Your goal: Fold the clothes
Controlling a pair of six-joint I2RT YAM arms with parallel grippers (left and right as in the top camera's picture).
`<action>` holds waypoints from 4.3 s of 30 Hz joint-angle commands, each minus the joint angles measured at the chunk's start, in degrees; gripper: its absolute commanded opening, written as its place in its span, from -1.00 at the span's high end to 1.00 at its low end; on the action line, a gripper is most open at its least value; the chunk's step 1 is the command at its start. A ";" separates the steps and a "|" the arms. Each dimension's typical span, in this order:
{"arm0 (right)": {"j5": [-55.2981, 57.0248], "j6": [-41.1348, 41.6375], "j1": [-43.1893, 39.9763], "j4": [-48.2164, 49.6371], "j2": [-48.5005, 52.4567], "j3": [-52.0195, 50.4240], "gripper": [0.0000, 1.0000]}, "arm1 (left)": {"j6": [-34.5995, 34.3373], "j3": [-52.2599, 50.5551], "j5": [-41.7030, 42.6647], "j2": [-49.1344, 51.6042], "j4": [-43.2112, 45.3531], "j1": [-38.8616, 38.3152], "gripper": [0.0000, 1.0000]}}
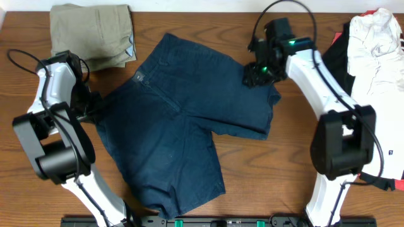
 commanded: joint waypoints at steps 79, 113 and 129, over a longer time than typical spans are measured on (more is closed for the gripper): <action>1.31 10.69 -10.60 -3.96 -3.93 20.76 -0.99 | 8.11 1.42 -0.59 -32.92 4.81 -15.15 -0.96; 8.15 12.48 7.26 -20.33 -6.47 1.36 -0.58 | 14.01 -26.21 12.07 -17.77 19.26 -20.72 -0.96; 9.09 14.51 10.45 -23.87 -6.51 0.63 -0.39 | 9.81 -26.21 8.09 -13.35 23.89 -20.83 -0.11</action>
